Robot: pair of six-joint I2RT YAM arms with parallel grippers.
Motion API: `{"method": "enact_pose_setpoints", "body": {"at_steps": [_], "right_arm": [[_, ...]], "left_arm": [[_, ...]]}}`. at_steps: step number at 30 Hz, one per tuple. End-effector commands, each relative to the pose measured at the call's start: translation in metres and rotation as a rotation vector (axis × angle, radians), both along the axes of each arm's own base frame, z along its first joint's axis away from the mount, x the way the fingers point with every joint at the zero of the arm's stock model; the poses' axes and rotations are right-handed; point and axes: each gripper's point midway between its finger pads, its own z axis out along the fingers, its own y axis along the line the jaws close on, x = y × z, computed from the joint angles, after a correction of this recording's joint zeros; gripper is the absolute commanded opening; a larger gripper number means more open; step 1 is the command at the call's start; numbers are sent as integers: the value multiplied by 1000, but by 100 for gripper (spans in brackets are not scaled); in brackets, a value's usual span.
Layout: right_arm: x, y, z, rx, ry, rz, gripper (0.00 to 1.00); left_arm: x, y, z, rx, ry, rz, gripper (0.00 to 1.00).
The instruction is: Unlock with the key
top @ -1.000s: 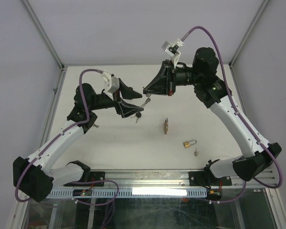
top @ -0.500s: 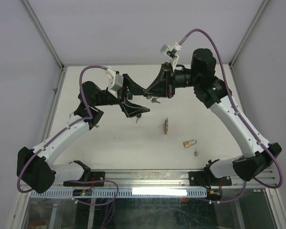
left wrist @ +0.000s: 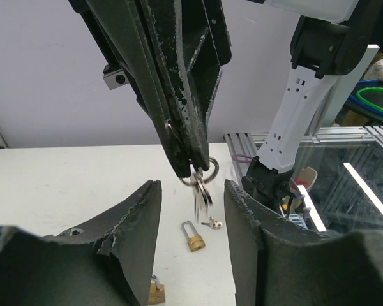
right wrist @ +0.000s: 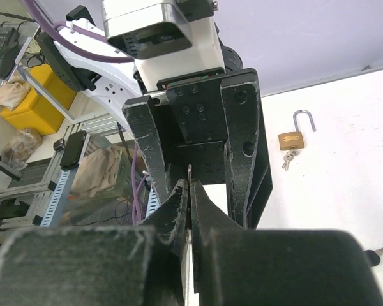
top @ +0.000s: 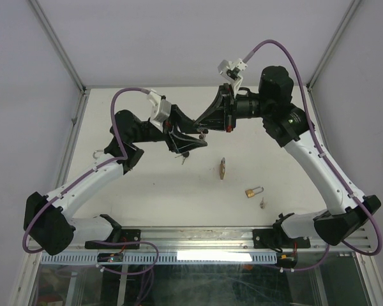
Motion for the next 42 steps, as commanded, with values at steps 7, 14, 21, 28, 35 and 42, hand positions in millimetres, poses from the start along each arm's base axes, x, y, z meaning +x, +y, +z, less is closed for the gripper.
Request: {"method": "enact_pose_setpoints", "body": {"at_steps": [7,14,21,28,35,42], "right_arm": [[-9,-6,14,30,-97,-6,0],[-6,-5,10,26,-104,-6,0],[-4,-3,8,27,-103,-2,0],[-3,-2,6,28,-92,3,0],[0,1,1,25,-77,4,0],[0,-4,4,67,-83,-29,41]], "left_arm": [[-7,1,32,-76,-61,13,44],[-6,2,36,-93,-34,32,47],[-3,2,39,-106,-2,45,26],[1,1,40,-114,26,65,0],[7,3,39,-144,78,105,0],[10,6,41,-173,116,144,0]]}}
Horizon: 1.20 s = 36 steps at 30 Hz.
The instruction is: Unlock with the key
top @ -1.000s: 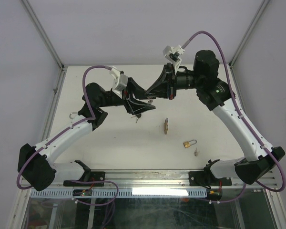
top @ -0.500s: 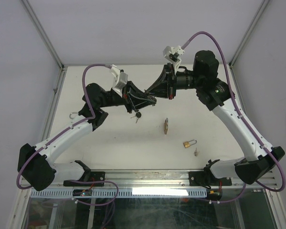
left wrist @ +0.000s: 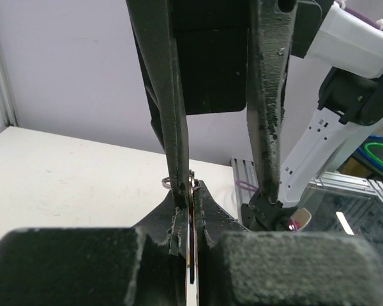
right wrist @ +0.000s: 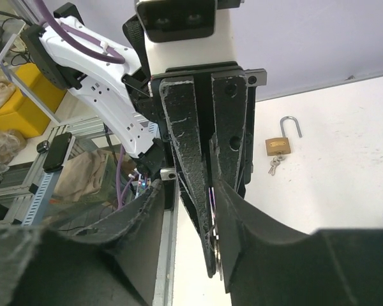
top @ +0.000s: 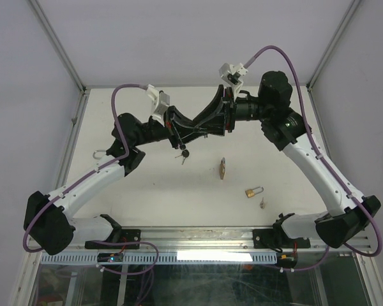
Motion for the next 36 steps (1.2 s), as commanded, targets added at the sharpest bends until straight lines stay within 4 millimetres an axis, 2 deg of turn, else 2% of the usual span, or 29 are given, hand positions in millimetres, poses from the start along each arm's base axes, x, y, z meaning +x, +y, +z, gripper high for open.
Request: {"method": "enact_pose_setpoints", "body": {"at_steps": [1,5,9,12,14,17,21,24,27,28,34,36], "right_arm": [[-6,-9,15,59,-31,-17,43],[-5,-20,28,93,-59,-54,54],[1,-29,33,105,-67,-112,57],[7,-37,32,106,-38,-155,58],[10,-41,27,104,-26,-188,60],[9,-46,18,111,-27,-227,61],[20,-47,-9,75,16,-291,61],[25,-44,-26,47,58,-280,64],[21,-37,-31,67,101,-222,66],[20,-35,-30,80,113,-200,64],[15,-25,-34,87,123,-137,39],[13,-24,-34,92,128,-120,35]], "left_arm": [[-7,9,32,-97,-55,42,0],[-9,11,30,-84,-110,51,0],[-11,12,26,-74,-143,54,0],[-5,12,23,-84,-36,73,0],[-4,12,23,-94,18,73,0],[-6,14,25,-100,-10,76,0],[-6,13,29,-99,-44,76,0],[-4,12,34,-105,-48,74,0],[-4,11,37,-108,-54,67,0],[-4,11,37,-108,-57,66,0],[-4,10,39,-107,-49,62,0],[-3,10,39,-106,-47,63,0]]}}
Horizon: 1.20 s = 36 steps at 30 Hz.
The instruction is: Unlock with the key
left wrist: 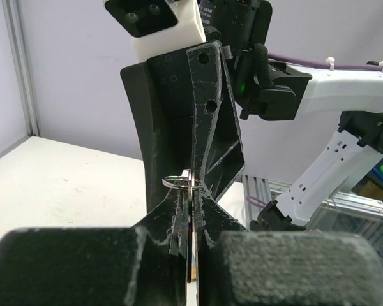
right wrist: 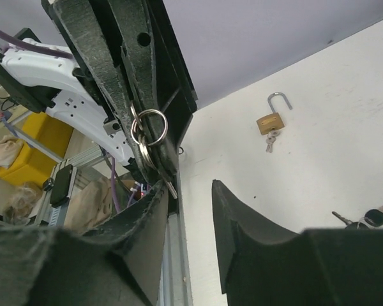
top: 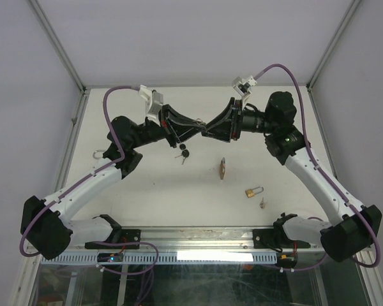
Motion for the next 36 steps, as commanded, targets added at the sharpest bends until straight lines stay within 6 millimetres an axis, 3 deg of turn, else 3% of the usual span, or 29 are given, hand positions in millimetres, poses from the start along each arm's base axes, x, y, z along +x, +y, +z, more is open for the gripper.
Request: {"method": "enact_pose_setpoints", "body": {"at_steps": [1,5,11,15,16,23,29,30,33,36], "right_arm": [[-12,4,21,65,-70,61,35],[-21,9,20,69,-63,117,40],[-25,15,25,86,-82,140,36],[-24,15,30,101,-89,134,4],[-23,15,30,102,-91,130,0],[-20,8,24,77,-99,82,0],[-22,-1,30,72,-128,86,0],[-23,-2,30,67,-127,89,0],[-25,-7,32,58,-135,93,0],[-26,-14,36,44,-140,95,0]], "left_arm": [[-8,1,30,-56,-61,-15,0],[-7,0,31,-55,-60,-17,0],[-6,-2,28,-52,-54,-21,0],[-6,-2,28,-52,-51,-25,0],[-6,-2,28,-52,-51,-23,0],[-5,-2,24,-46,-30,-17,0],[-6,-4,11,-22,-7,-39,0],[-7,-5,9,-20,-2,-43,7],[-8,-4,7,-14,-9,-44,48],[-6,1,4,10,-40,-36,63]]}}
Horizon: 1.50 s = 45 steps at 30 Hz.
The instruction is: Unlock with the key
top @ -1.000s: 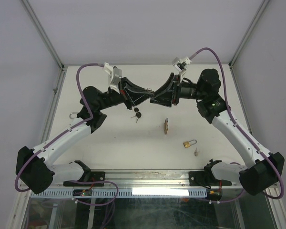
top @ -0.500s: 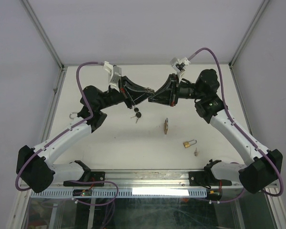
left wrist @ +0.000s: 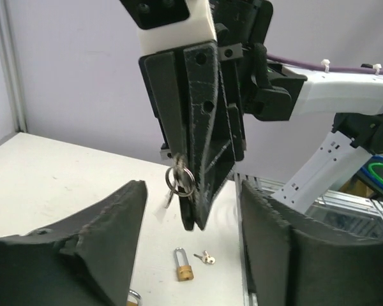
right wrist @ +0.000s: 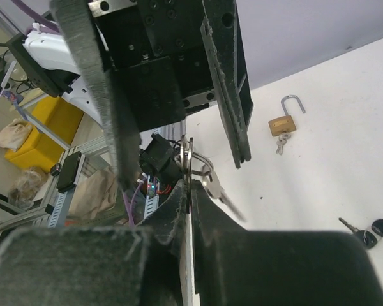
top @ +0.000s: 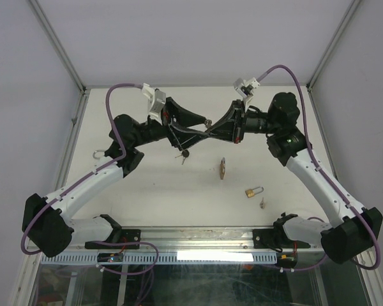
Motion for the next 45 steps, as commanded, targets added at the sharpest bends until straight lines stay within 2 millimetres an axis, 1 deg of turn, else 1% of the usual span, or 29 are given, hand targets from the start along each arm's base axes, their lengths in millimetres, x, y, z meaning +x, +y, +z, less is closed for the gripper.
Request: {"method": "enact_pose_setpoints", "body": {"at_steps": [1,4,6,8,9,11,12,15,17,20,22,24,25,26,28,30,34,38,40,43,45], "right_arm": [[-11,-14,31,10,-93,9,0],[-16,-18,36,-16,-86,34,0],[-21,-20,41,-29,-86,53,0],[-27,-22,47,-31,-92,81,0],[-31,-22,51,-30,-96,102,0],[-38,-24,60,-29,-96,136,0],[-41,-25,63,-29,-96,148,0],[-44,-26,75,-17,-99,147,0],[-46,-26,86,10,-102,143,0],[-50,-26,101,57,-106,141,0],[-52,-26,108,81,-106,146,0],[-52,-26,114,101,-164,147,0],[-52,-26,115,105,-176,146,0],[-54,-26,116,103,-132,156,0],[-56,-26,118,99,-104,170,0],[-56,-26,118,100,-100,171,0],[-53,-25,118,102,-92,166,0],[-50,-24,118,106,-93,157,0],[-48,-23,117,106,-88,156,0],[-47,-23,117,107,-88,149,0],[-46,-23,117,109,-93,147,0]], "left_arm": [[-6,9,1,26,-84,-15,67],[-4,25,-6,81,-170,-8,77],[-6,32,-10,126,-295,6,81],[-6,35,-14,162,-360,28,81],[-4,35,-13,162,-372,41,80],[-2,34,-9,151,-383,48,76],[-5,32,-8,144,-393,35,74],[-17,21,2,95,-430,11,70],[-25,11,11,64,-444,-1,69],[-23,3,27,14,-422,28,67],[-25,0,39,-12,-431,11,66],[-27,-4,49,-34,-437,-5,63],[-28,-6,52,-40,-439,-15,63],[-30,-8,55,-44,-438,-28,62],[-30,-9,59,-50,-418,-42,62],[-31,-8,63,-58,-408,-41,60],[-36,-6,72,-82,-464,-40,58],[-40,-9,75,-92,-480,-74,58],[-43,-11,80,-107,-495,-84,58],[-46,-12,91,-135,-508,-90,48],[-47,-12,93,-143,-499,-92,43]]}}
